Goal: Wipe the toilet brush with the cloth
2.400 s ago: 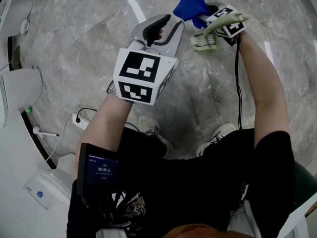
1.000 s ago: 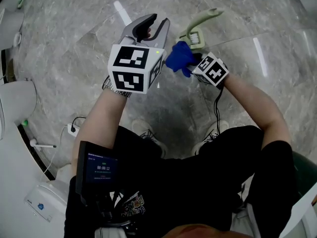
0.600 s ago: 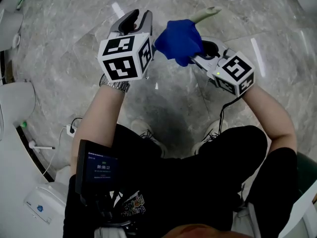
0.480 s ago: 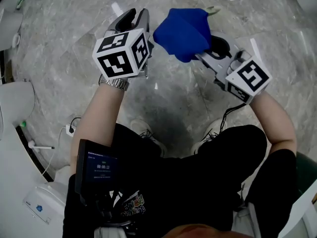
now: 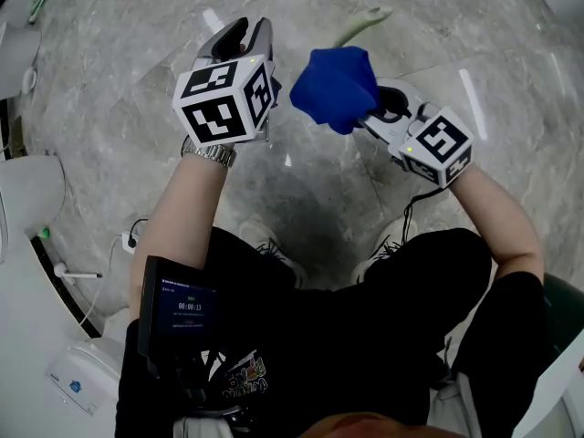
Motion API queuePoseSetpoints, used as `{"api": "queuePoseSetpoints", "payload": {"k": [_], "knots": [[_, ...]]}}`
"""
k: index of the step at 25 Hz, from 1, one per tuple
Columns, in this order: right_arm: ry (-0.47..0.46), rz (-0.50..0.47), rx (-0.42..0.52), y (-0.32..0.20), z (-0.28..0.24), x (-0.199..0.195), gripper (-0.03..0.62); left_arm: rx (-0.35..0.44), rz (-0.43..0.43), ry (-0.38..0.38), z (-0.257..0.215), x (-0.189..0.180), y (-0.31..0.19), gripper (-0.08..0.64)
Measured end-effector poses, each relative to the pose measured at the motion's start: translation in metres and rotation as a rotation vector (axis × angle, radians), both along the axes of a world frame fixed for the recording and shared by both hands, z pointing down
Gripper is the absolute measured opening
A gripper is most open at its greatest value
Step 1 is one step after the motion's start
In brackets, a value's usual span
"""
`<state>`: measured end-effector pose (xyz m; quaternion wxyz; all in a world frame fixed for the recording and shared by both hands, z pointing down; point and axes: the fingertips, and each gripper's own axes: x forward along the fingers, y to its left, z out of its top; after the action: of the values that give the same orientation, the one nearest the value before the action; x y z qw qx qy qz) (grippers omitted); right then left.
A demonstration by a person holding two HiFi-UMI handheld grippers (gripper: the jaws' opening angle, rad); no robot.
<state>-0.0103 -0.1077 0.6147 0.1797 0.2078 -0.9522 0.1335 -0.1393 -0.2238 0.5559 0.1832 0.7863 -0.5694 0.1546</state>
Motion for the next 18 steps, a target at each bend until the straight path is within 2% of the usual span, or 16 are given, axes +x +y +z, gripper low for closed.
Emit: {"api": "queuePoseSetpoints", "payload": {"k": [2,4,6,9,12,18], "knots": [[0.145,-0.046,-0.115,0.02,0.077,0.008,0.117,0.0,0.006,-0.005,0.0,0.002,0.001,0.11],[0.287,-0.031,-0.236,0.033,0.145,0.032,0.117,-0.002,0.016,-0.012,0.002,0.005,0.002,0.11],[0.408,0.014,-0.309,0.034,0.193,0.065,0.117,-0.002,0.028,-0.016,0.003,0.008,0.003,0.11],[0.529,0.146,-0.354,0.013,0.22,0.113,0.117,-0.001,0.046,-0.021,0.003,0.01,0.004,0.11],[0.519,0.23,-0.335,-0.022,0.202,0.124,0.117,-0.006,0.057,-0.03,0.005,0.01,0.005,0.11],[0.382,0.137,-0.15,-0.061,0.113,0.077,0.118,-0.016,0.065,-0.026,0.009,0.019,0.004,0.11]]}}
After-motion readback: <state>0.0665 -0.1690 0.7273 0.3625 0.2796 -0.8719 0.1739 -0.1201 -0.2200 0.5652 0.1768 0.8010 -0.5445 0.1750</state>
